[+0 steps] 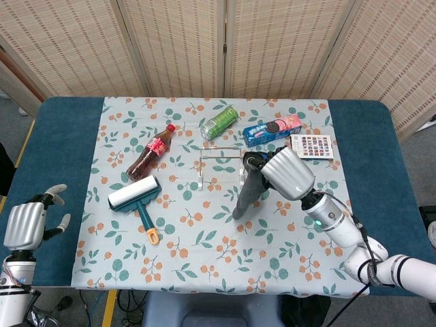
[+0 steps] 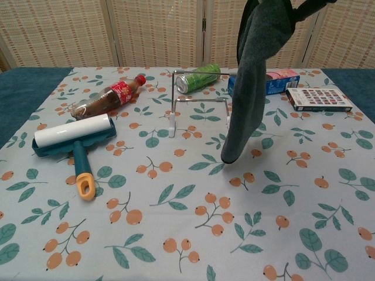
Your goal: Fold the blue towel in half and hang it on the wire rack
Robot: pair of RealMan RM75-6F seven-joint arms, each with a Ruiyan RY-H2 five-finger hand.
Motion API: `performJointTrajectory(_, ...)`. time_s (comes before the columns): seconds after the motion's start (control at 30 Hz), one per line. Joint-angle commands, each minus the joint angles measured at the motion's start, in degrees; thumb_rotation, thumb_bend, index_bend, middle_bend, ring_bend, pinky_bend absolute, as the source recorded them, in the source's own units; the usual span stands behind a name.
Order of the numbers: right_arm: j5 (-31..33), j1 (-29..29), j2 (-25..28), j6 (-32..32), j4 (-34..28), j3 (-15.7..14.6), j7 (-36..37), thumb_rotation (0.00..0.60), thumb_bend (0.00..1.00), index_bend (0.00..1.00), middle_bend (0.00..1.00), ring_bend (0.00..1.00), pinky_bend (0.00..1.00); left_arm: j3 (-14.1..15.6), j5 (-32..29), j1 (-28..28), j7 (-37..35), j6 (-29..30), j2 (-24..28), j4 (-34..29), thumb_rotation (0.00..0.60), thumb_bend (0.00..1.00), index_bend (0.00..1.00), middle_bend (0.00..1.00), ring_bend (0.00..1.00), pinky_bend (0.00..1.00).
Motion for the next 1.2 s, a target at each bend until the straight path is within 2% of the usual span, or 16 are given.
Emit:
performJointTrajectory(0.03, 2.73, -0.11, 0.80, -1.85, -2.29, 1.58, -3.16, 0.600, 0.49, 0.81, 0.92, 0.87, 0.97, 0.12, 0.35, 0.26, -0.39, 0.19, 0.20, -0.11, 0.600, 0.31, 0.23, 0.46, 0.40, 0.52)
performJointTrajectory(0.27, 8.32, 1.56, -1.14, -5.75, -3.86, 4.60, -7.44, 0.600, 0.49, 0.81, 0.92, 0.87, 0.97, 0.54, 1.12, 1.03, -1.48, 0.61, 0.53, 0.01, 0.600, 0.31, 0.23, 0.46, 0.40, 0.52)
performJointTrajectory(0.5, 14.73, 5.73, -4.47, -11.04, -1.01, 8.44, -11.01, 0.600, 0.49, 0.81, 0.92, 0.87, 0.97, 0.82, 1.25, 2.01, -2.49, 1.15, 0.98, 0.35, 0.600, 0.31, 0.23, 0.46, 0.40, 0.52)
performJointTrajectory(0.83, 24.03, 12.72, -11.63, -17.80, 8.56, 12.22, -15.99, 0.600, 0.49, 0.81, 0.92, 0.87, 0.97, 1.14, 1.14, 3.15, -3.61, 1.39, 1.56, 0.73, 0.600, 0.31, 0.23, 0.45, 0.40, 0.51)
performJointTrajectory(1.2, 27.42, 17.92, -16.65, -21.62, 18.06, 13.17, -15.54, 0.600, 0.49, 0.81, 0.92, 0.87, 0.97, 1.41, 1.24, 3.86, -3.99, 1.31, 2.13, 0.74, 0.600, 0.31, 0.23, 0.45, 0.39, 0.50)
